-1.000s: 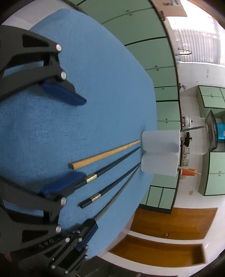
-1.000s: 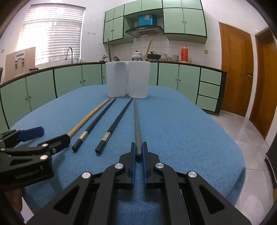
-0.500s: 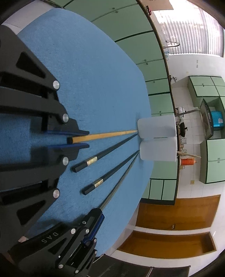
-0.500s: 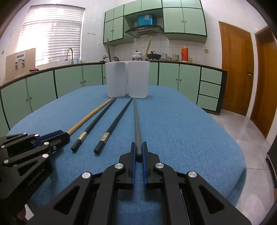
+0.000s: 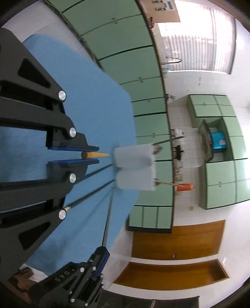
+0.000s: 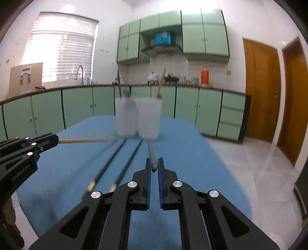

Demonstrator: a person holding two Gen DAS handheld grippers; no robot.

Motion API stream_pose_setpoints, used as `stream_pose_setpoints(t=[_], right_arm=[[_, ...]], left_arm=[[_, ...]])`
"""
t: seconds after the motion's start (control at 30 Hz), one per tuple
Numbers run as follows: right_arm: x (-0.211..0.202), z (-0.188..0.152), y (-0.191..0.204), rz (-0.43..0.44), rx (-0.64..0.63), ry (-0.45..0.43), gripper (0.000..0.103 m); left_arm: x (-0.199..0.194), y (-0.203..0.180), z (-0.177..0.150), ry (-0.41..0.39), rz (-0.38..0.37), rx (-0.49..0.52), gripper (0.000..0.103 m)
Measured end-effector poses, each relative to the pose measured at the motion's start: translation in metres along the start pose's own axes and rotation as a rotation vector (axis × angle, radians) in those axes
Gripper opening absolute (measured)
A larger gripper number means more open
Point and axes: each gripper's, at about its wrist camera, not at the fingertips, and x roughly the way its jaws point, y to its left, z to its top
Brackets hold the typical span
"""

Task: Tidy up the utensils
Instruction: 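Carry the grey and wooden chopsticks up to the white holder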

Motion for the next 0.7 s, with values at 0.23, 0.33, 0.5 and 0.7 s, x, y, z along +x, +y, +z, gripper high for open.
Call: stream_pose_setpoints(t=[0.23,0.33,0.5,0.7], right_arm=[[-0.008,0.063,-0.011,0.058,-0.008,-0.087,0.007],[-0.001,0.090,-0.018,0.101,0.014,-0.073,0.006],[0.012,0.131,-0.028,0.168,0.043,-0.037,0.006],[0.025,0.167,-0.031,0.196,0.031,-0.023,0.006]], left_arm=[[-0.013,0.005,0.047,-0.113,-0.015,0.014,0.006],[-0.012,0.005,0.068,-0.141,-0.037,0.010,0.006],[-0.006,0.006,0.104,-0.149,-0.079,0.003,0.006],[0.009,0.014,0.134,-0.115,-0.115,-0.037,0.006]])
